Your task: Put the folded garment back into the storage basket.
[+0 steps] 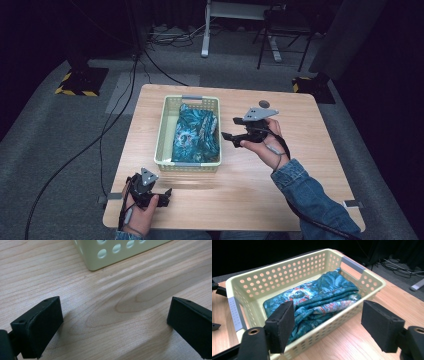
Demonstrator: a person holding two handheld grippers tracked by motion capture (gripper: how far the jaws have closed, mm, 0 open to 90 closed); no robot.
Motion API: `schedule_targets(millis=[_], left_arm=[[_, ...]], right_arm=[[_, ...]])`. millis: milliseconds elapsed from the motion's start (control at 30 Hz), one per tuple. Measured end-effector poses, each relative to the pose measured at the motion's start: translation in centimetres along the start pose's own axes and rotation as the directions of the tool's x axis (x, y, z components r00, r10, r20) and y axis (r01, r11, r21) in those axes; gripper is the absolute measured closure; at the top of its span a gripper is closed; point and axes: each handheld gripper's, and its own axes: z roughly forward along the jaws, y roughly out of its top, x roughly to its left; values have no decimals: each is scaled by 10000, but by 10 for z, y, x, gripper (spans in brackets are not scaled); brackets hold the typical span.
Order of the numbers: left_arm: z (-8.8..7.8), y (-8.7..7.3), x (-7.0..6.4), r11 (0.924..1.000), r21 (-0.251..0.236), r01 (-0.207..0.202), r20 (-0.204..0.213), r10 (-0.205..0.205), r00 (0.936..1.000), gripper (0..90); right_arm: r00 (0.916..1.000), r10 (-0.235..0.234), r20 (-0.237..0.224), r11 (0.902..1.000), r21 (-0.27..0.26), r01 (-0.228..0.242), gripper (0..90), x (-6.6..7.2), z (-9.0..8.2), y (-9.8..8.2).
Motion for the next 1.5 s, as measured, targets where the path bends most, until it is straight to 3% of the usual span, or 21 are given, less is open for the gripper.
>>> schedule_targets(millis=[833,1500], left_arm=[[0,0,0,10000,9,-2,-2,2,10000,0],[0,0,0,10000,23,9,1,-9,10000,0]], right_arm=[[9958,425,816,9985,-369,-396,233,-12,-61,-21],[9895,838,1175,9955,-530,-780,226,-24,-93,-40]])
